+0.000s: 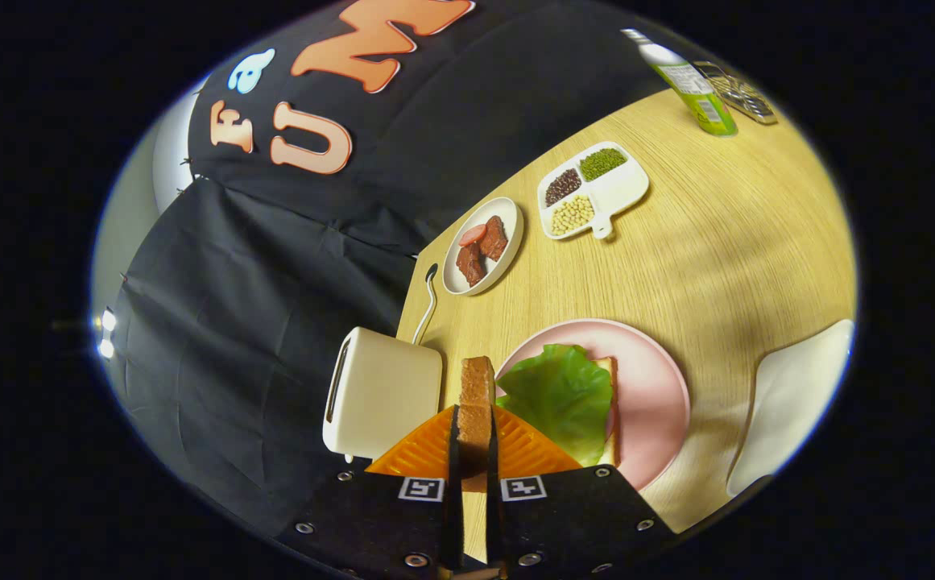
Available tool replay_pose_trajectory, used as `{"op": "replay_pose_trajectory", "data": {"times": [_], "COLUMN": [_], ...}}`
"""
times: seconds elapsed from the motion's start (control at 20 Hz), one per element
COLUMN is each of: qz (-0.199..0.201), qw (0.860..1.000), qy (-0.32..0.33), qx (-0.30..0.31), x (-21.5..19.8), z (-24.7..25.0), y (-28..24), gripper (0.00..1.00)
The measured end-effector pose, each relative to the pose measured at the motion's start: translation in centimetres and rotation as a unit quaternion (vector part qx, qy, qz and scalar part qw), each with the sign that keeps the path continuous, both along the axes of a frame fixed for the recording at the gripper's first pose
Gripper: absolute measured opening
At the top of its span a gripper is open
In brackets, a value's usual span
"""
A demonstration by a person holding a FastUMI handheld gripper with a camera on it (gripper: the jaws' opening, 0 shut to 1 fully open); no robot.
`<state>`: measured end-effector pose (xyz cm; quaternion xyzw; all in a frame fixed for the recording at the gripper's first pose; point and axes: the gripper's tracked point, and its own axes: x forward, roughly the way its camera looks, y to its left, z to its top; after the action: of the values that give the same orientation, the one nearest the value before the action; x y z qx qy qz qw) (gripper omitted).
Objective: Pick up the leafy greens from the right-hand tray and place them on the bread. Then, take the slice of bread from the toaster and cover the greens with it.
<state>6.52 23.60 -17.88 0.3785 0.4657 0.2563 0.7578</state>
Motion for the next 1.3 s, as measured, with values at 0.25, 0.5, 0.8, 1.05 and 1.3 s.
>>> {"op": "replay_pose_trajectory", "data": {"times": [0.25, 0.5, 0.8, 1.05, 1.3], "qz": [-0.011, -0.026, -0.030, -0.050, -0.087], "qw": [1.000, 1.000, 0.998, 0.993, 0.970], "qy": [-0.003, 0.008, -0.010, -0.040, -0.152], "qx": [0.009, -0.009, -0.047, -0.098, -0.169], "x": [0.2, 0.4, 0.3, 0.8, 2.4], "z": [-1.8, -4.0, -4.6, -4.0, 0.9], "y": [-0.9, -2.0, -2.5, -4.1, -6.7], "gripper": [0.11, 0.11, 0.27, 0.62, 0.85]}}
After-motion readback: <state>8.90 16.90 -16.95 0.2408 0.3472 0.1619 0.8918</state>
